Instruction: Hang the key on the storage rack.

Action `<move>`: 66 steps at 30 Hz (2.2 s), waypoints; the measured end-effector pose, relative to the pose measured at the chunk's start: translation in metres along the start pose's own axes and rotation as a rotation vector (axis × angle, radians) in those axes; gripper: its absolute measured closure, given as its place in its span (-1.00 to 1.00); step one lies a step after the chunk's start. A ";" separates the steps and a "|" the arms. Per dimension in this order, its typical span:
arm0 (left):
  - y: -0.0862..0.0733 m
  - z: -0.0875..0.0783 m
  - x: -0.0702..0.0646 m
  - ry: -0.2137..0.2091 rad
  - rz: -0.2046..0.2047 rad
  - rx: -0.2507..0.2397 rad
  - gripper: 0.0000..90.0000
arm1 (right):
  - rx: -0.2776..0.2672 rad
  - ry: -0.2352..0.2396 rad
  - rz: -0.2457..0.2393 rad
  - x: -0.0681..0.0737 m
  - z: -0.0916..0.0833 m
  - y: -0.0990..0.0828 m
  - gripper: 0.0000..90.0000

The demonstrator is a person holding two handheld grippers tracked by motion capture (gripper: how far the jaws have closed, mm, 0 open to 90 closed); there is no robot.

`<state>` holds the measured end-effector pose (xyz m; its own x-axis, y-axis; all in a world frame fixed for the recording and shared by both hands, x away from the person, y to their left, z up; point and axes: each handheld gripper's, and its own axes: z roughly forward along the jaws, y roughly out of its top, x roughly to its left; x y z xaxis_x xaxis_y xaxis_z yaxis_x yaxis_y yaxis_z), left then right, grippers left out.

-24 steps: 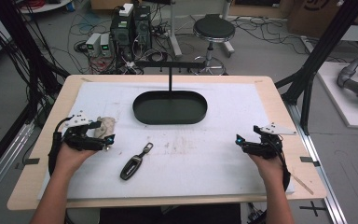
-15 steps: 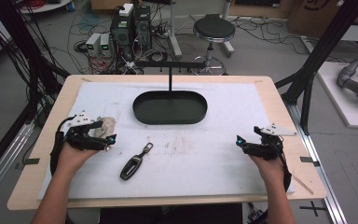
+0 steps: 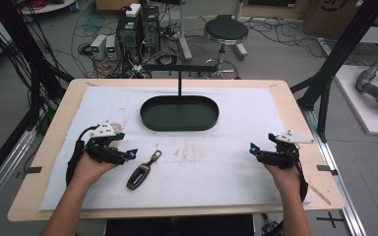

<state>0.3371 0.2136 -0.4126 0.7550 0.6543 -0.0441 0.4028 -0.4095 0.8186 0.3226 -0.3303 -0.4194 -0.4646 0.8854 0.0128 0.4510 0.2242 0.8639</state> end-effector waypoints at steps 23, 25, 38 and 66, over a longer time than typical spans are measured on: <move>-0.003 0.052 -0.034 -0.050 0.017 0.143 -0.33 | 0.028 0.009 -0.012 0.004 0.006 0.000 -0.64; -0.004 0.055 -0.038 -0.053 0.042 0.161 -0.20 | 0.030 0.018 -0.010 0.005 0.007 0.000 -0.64; -0.005 0.053 -0.045 -0.010 0.067 0.151 0.28 | 0.035 0.026 -0.017 0.006 0.009 -0.001 -0.64; 0.002 0.042 -0.050 -0.062 0.145 0.111 0.95 | 0.031 0.029 -0.018 0.007 0.009 -0.001 -0.64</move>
<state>0.3221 0.1538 -0.4327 0.8385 0.5440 0.0315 0.3391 -0.5664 0.7511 0.3255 -0.3209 -0.4248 -0.4946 0.8690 0.0125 0.4660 0.2531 0.8479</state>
